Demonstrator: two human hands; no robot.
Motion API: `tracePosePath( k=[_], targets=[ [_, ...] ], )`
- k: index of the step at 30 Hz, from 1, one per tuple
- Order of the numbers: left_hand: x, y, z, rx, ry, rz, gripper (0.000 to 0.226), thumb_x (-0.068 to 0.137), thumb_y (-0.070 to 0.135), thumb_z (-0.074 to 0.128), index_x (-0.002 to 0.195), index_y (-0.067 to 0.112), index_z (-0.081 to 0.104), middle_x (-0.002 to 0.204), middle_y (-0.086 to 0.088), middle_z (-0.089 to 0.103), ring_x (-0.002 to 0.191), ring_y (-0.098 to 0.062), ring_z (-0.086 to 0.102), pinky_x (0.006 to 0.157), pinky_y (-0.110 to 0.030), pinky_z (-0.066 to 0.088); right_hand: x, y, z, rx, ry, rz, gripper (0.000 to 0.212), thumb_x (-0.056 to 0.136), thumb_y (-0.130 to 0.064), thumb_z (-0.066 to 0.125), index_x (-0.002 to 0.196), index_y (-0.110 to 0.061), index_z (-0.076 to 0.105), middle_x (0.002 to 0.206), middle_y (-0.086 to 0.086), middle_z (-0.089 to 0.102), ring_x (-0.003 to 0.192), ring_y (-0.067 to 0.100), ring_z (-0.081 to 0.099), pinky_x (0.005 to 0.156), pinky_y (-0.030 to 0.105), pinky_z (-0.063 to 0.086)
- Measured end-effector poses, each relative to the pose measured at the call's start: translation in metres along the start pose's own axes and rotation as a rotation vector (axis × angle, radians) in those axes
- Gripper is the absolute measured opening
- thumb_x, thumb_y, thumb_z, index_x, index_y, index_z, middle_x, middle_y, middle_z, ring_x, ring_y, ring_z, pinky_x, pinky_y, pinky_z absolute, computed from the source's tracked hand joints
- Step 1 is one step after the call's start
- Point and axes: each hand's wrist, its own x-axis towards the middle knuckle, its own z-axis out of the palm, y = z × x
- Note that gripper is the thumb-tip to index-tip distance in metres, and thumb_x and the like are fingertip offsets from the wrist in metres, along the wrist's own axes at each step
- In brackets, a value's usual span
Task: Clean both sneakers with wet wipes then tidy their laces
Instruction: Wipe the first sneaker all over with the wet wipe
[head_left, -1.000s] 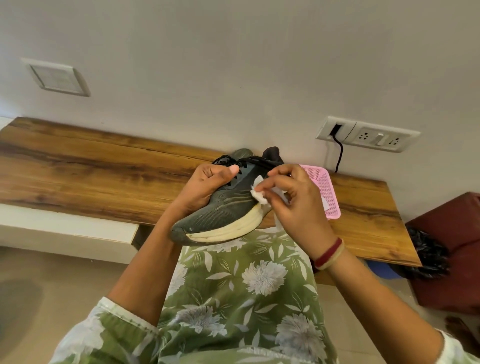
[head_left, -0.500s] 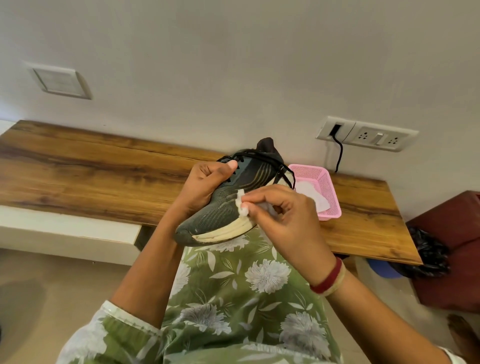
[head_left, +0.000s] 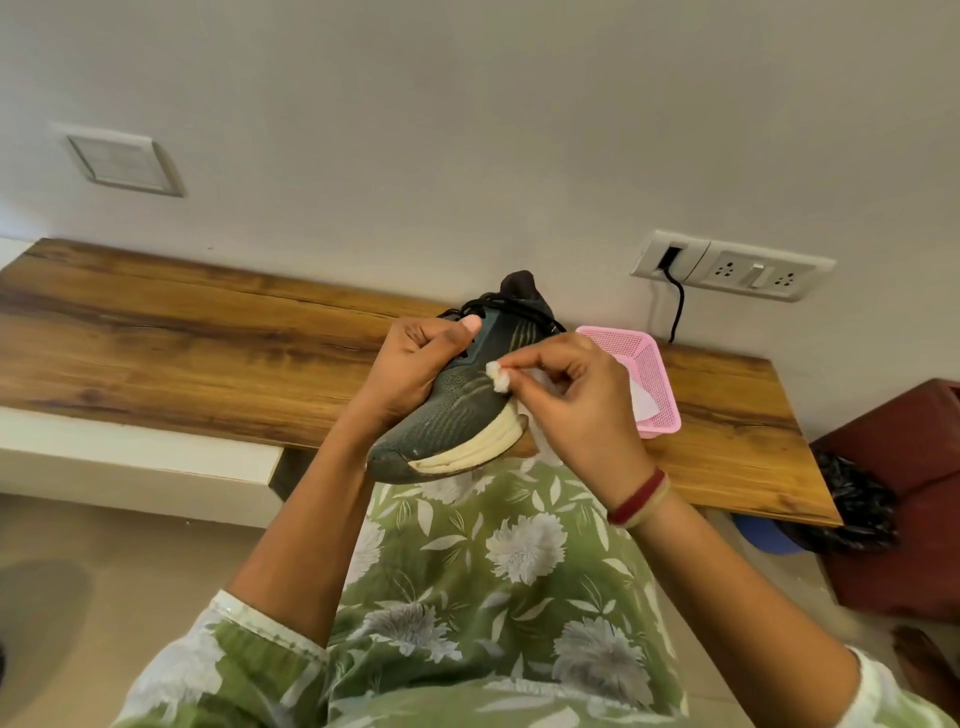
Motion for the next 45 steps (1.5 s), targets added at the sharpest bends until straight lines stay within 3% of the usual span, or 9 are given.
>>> tracePosePath(
  k=[6,11,17,22,25,31,38,43,45],
  targets=[
    [0.006,-0.003,-0.001,-0.002,-0.009,-0.006,0.054,0.092,0.015,0.056,0.041,0.025,0.041,0.041,0.013,0.032,0.039,-0.002,0.025,0.044,-0.014,0.026,-0.014,-0.009,0.003,-0.043,-0.084,-0.140,0.010,0.081,-0.015,0.070,0.087,-0.023,0.074,0.085,-0.007,0.066,0.080,0.004,0.061,0.069,0.020,0.050],
    [0.009,-0.007,-0.004,-0.011,0.001,-0.011,0.048,0.086,0.021,0.056,0.040,0.025,0.042,0.042,0.013,0.033,0.040,-0.003,0.025,0.044,-0.015,0.027,0.008,0.002,0.005,-0.089,-0.003,-0.106,0.007,0.082,-0.012,0.066,0.085,-0.015,0.072,0.086,-0.003,0.066,0.083,0.007,0.060,0.075,0.034,0.052],
    [0.008,-0.005,-0.023,0.022,-0.045,-0.004,0.056,0.092,0.011,0.050,0.039,0.026,0.043,0.041,0.016,0.033,0.039,0.000,0.025,0.045,-0.014,0.026,0.008,-0.013,0.025,-0.108,-0.120,-0.260,0.009,0.083,-0.007,0.064,0.087,-0.013,0.071,0.086,0.002,0.064,0.080,0.006,0.058,0.071,0.014,0.045],
    [0.003,0.002,-0.036,0.070,-0.096,0.012,0.044,0.089,0.022,0.057,0.051,0.001,0.050,0.046,-0.001,0.035,0.044,-0.007,0.029,0.047,-0.019,0.028,0.018,-0.011,0.039,-0.124,-0.029,-0.199,0.008,0.083,-0.009,0.063,0.086,-0.013,0.069,0.087,0.000,0.063,0.082,0.005,0.057,0.073,0.019,0.045],
    [0.003,0.005,-0.039,0.094,-0.115,0.010,0.046,0.088,0.023,0.057,0.045,0.011,0.047,0.044,0.001,0.034,0.043,-0.006,0.029,0.047,-0.018,0.027,0.006,-0.022,0.047,-0.116,-0.145,-0.292,0.007,0.085,-0.009,0.062,0.088,-0.011,0.068,0.090,0.001,0.062,0.084,0.006,0.057,0.076,0.014,0.045],
    [-0.001,0.007,-0.037,0.099,-0.067,-0.067,0.046,0.085,0.024,0.058,0.041,0.024,0.045,0.043,0.013,0.035,0.041,-0.002,0.027,0.045,-0.015,0.027,0.024,-0.001,0.041,-0.088,-0.030,-0.175,0.009,0.082,-0.012,0.061,0.086,-0.015,0.069,0.089,-0.001,0.061,0.084,0.008,0.057,0.076,0.025,0.048],
    [-0.001,0.004,-0.001,0.087,-0.056,-0.071,0.045,0.081,0.030,0.060,0.042,0.019,0.039,0.044,0.009,0.030,0.042,-0.006,0.024,0.046,-0.018,0.027,0.006,0.023,0.005,0.049,-0.066,-0.177,0.008,0.083,-0.010,0.064,0.085,-0.016,0.069,0.087,-0.003,0.063,0.085,0.004,0.058,0.075,0.017,0.046],
    [0.002,0.003,0.036,0.056,-0.036,-0.071,0.050,0.078,0.032,0.060,0.047,-0.002,0.040,0.047,-0.004,0.033,0.043,-0.009,0.028,0.053,-0.013,0.037,0.007,0.058,-0.031,-0.042,0.042,-0.160,0.010,0.084,-0.009,0.063,0.088,-0.017,0.068,0.089,-0.001,0.063,0.083,0.004,0.056,0.073,0.010,0.042],
    [0.004,0.001,0.049,0.042,-0.043,-0.086,0.041,0.076,0.033,0.060,0.044,0.011,0.047,0.045,0.001,0.038,0.041,-0.006,0.031,0.050,-0.013,0.036,0.006,0.066,-0.044,-0.035,0.081,-0.122,0.011,0.084,-0.008,0.063,0.088,-0.017,0.068,0.089,0.000,0.063,0.084,0.005,0.056,0.073,0.011,0.043]
  ],
)
